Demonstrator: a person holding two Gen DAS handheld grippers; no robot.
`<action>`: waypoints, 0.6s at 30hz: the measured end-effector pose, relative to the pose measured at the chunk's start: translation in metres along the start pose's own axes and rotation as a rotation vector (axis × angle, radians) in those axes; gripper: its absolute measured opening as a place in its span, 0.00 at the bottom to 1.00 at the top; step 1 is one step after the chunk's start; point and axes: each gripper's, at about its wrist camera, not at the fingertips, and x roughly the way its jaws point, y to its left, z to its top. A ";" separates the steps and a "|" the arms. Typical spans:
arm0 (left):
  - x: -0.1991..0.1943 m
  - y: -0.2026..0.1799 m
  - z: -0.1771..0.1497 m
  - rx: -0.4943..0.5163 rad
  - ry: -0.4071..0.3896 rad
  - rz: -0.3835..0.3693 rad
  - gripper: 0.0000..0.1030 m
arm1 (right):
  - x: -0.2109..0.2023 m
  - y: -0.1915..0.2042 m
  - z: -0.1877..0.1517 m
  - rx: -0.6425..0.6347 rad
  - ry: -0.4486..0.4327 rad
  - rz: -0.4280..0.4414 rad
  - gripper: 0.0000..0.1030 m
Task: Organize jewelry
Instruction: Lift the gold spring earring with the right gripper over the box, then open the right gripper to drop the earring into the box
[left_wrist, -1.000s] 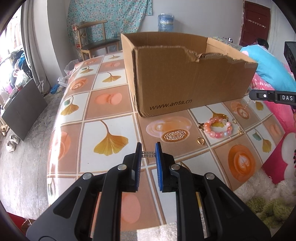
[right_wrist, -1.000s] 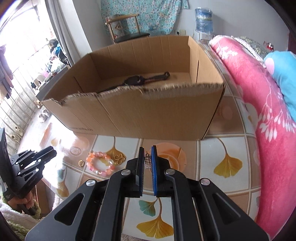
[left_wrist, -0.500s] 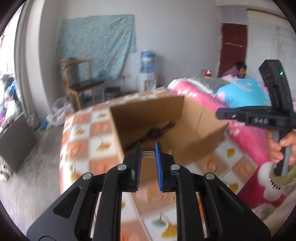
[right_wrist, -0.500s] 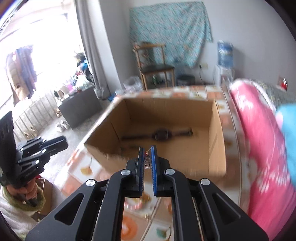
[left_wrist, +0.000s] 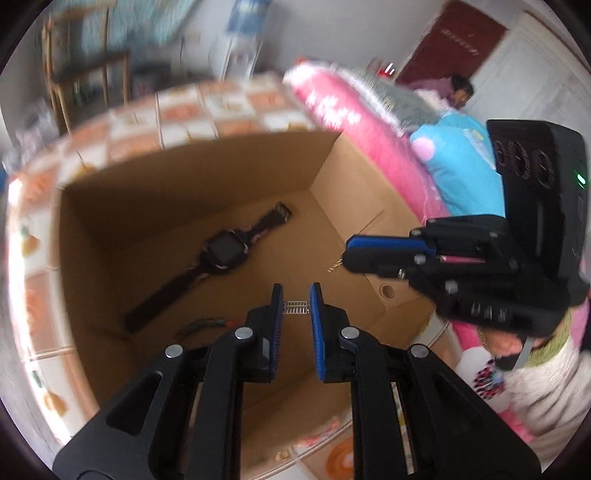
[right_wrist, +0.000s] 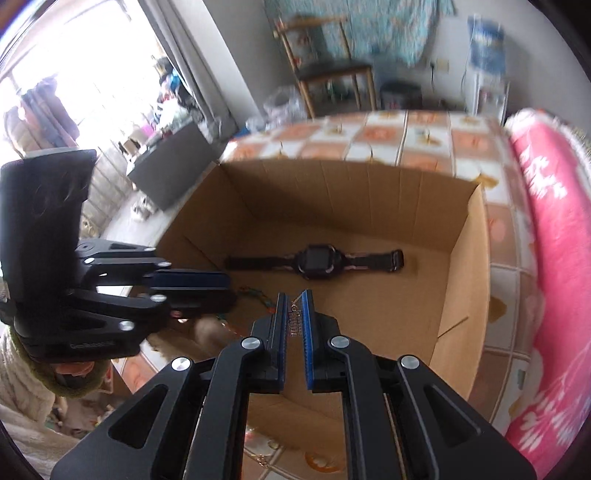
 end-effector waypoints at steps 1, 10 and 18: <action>0.011 0.003 0.007 -0.020 0.031 -0.012 0.13 | 0.007 -0.005 0.004 0.011 0.027 0.007 0.08; 0.058 0.022 0.034 -0.150 0.171 0.000 0.16 | 0.027 -0.022 0.014 0.036 0.099 -0.001 0.08; 0.059 0.026 0.031 -0.166 0.180 0.056 0.40 | 0.017 -0.027 0.013 0.050 0.074 -0.009 0.08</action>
